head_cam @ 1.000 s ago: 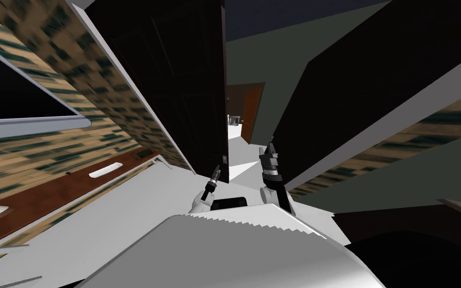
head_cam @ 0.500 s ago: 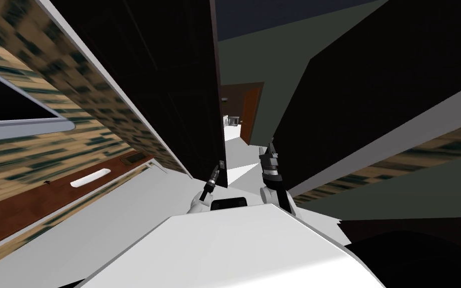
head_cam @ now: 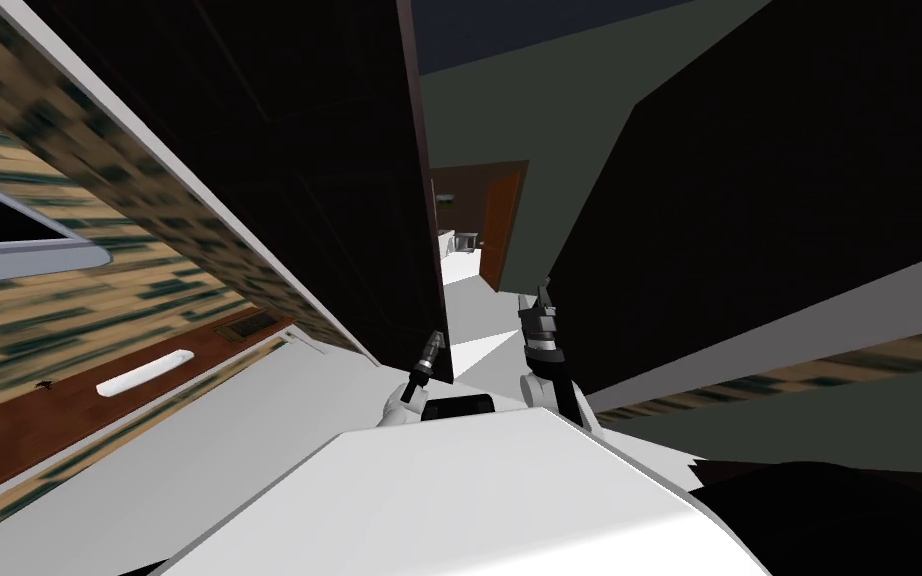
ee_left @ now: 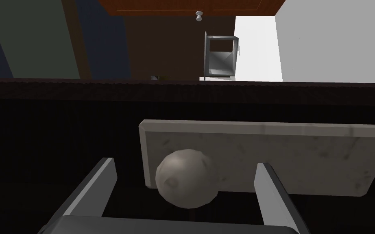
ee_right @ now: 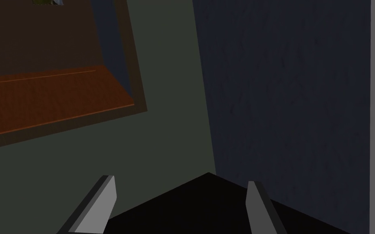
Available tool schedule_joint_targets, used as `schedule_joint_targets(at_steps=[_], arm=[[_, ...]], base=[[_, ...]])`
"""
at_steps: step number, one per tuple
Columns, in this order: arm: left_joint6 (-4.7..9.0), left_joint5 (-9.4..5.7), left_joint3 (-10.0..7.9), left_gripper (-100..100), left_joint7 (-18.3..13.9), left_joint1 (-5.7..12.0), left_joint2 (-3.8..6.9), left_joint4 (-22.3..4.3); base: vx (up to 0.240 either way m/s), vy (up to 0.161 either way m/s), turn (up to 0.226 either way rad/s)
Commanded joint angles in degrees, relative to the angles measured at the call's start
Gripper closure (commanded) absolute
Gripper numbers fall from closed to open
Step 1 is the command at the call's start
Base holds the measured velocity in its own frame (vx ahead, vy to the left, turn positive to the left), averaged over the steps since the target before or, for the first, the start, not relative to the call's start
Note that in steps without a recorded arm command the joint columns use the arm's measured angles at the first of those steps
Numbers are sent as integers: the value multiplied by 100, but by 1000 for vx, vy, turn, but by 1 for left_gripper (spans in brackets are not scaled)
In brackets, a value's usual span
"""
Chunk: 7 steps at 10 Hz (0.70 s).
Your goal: Push the door open
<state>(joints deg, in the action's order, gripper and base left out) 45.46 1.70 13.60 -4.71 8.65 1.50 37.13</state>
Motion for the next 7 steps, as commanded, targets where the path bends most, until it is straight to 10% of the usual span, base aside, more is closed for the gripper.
schedule_joint_targets(at_steps=[1, 7], arm=[[2, -1, -1, 100, -2, 8, 5, -5], [-10, -35, -78, 100, 30, 6, 72, -23]], base=[[-17, 2, -7], [4, -7, 2]])
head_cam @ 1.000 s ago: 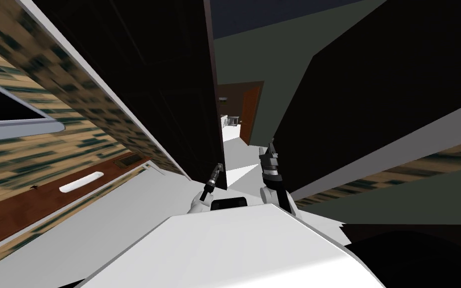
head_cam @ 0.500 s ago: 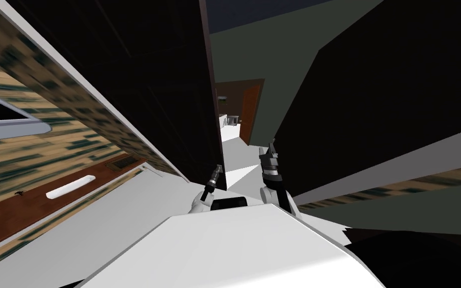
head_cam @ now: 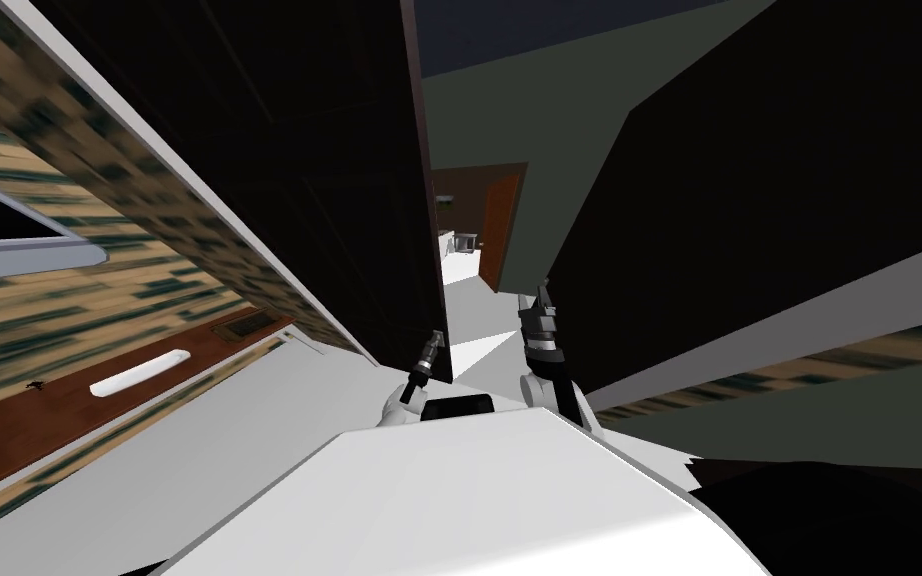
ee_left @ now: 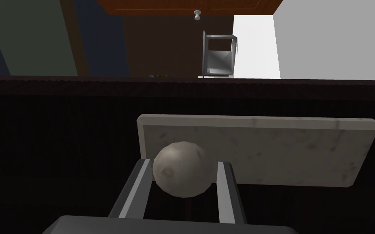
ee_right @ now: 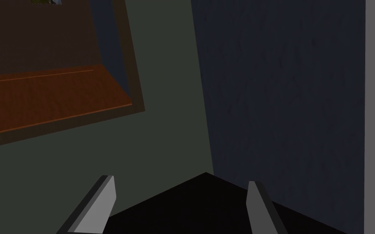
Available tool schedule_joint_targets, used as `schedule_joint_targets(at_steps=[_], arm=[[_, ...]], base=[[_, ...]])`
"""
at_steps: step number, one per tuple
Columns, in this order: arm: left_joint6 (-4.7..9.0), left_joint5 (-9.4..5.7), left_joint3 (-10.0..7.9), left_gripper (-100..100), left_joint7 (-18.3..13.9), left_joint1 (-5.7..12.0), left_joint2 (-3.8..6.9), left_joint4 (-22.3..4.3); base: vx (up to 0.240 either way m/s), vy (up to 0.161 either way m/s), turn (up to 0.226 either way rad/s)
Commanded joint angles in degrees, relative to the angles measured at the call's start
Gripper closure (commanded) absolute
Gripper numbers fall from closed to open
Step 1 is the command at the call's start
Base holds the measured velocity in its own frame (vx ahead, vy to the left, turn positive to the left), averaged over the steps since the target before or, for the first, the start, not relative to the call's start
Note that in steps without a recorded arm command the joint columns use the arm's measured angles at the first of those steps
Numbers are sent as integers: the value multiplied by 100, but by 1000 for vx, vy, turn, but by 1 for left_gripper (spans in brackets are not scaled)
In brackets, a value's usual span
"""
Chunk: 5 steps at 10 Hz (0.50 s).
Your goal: Push the door open
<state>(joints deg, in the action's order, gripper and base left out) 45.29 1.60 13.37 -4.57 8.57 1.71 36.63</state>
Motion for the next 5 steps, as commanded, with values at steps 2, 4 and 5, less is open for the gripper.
schedule_joint_targets(at_steps=[2, 4, 5], arm=[[8, -52, -117, 100, 39, 17, 94, 20], [9, -98, -219, 100, 76, 23, 153, 9], [9, -125, -276, 100, 97, 26, 182, 3]], base=[[146, -84, 34], [160, -75, 24], [190, -112, 51]])
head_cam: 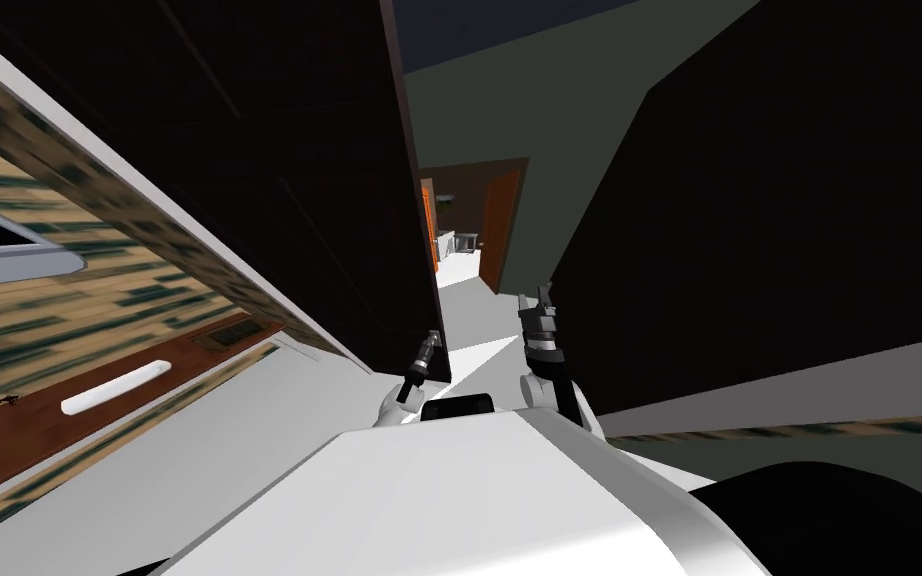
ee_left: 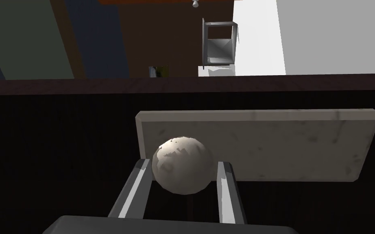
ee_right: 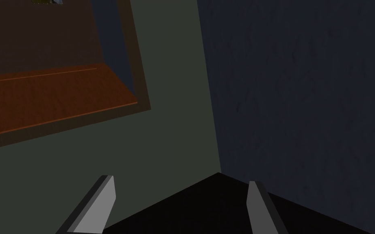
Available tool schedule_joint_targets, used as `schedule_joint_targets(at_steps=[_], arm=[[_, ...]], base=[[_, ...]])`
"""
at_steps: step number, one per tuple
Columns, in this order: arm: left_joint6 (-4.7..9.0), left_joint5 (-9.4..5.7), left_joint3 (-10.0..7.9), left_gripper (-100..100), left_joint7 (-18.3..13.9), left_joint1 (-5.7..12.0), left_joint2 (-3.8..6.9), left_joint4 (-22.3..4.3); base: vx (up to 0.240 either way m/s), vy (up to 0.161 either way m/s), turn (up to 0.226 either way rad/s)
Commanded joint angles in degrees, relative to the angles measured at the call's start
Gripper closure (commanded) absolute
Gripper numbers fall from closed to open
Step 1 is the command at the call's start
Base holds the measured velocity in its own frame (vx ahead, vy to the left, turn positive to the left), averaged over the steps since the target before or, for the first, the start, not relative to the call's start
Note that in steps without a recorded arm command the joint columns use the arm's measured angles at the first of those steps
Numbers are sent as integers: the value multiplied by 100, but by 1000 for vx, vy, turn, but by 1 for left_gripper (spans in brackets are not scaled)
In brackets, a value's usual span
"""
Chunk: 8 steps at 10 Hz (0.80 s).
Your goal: Push the door open
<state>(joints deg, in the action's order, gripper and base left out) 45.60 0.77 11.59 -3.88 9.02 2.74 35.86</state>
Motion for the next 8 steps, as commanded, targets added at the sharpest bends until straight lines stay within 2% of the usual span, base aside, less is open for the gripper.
schedule_joint_targets(at_steps=[1, 2, 3, 5, 6, 8], arm=[[-20, -71, -162, 100, 52, -14, 107, 73], [-20, -71, -162, 100, 52, -14, 107, 73], [-19, -118, -264, 100, 89, -9, 143, 62], [-19, -118, -264, 100, 89, -9, 143, 62], [54, -134, -270, -100, 77, 43, 146, -45], [38, -144, -273, -100, 70, 42, 137, -28]], base=[[174, -91, 70], [122, -63, 16], [162, -73, 82], [99, -40, 38], [-92, -30, 56], [-181, -18, 39]])
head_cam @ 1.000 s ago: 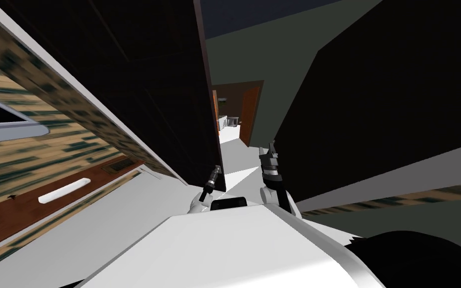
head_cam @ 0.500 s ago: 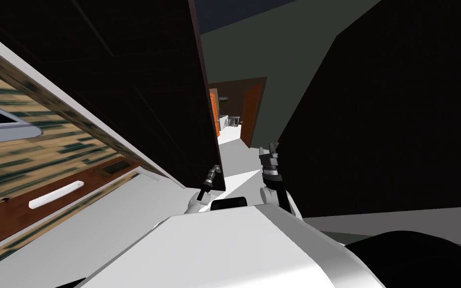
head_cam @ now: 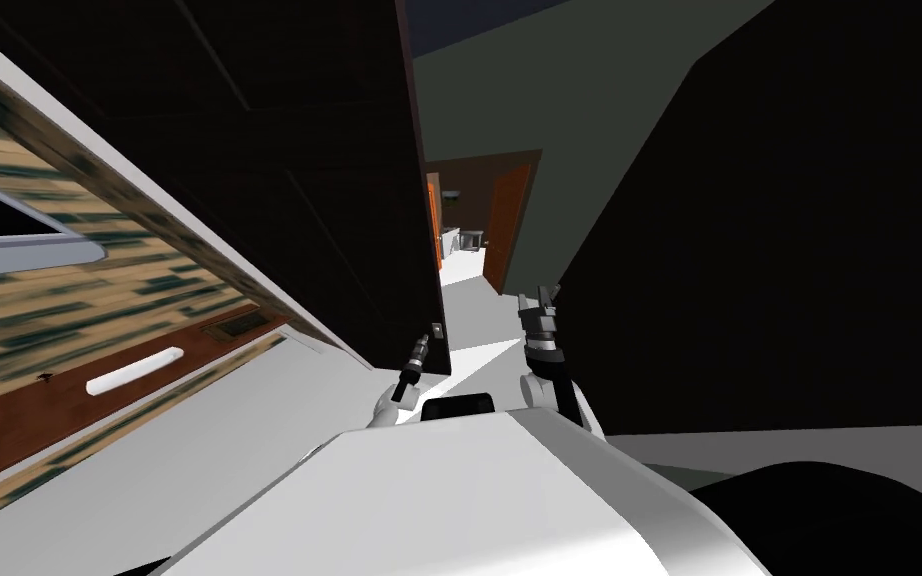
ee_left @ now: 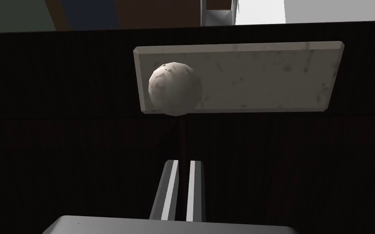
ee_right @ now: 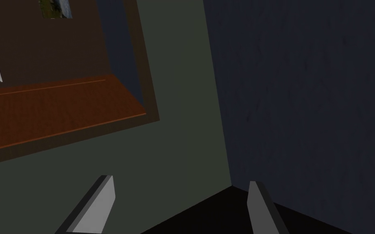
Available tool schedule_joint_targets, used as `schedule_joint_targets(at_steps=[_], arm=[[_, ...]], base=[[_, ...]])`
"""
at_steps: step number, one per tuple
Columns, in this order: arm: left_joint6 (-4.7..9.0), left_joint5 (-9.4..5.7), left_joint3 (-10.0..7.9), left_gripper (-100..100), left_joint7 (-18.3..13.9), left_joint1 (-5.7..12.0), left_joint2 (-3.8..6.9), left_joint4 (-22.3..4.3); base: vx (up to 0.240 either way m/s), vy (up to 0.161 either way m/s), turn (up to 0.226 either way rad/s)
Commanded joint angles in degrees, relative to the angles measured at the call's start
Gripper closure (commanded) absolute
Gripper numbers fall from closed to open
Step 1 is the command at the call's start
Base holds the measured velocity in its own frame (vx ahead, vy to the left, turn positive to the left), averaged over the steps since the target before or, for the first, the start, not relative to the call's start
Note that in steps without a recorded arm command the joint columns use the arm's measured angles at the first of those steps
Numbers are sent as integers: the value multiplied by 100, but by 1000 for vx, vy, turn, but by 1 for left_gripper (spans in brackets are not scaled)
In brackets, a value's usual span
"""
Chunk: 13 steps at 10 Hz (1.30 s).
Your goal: Push the door open
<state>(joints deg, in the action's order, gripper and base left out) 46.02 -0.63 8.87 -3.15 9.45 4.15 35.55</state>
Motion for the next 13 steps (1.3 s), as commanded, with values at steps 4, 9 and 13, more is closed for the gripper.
schedule_joint_targets(at_steps=[4, 9, 13], arm=[[-52, -36, -10, -100, -25, -2, -110, 56], [13, -49, -48, -100, 14, -32, -39, 49], [83, -66, -87, -100, 54, -47, -81, 23]], base=[[-219, -55, 47], [117, -31, -17], [194, -52, -24]])
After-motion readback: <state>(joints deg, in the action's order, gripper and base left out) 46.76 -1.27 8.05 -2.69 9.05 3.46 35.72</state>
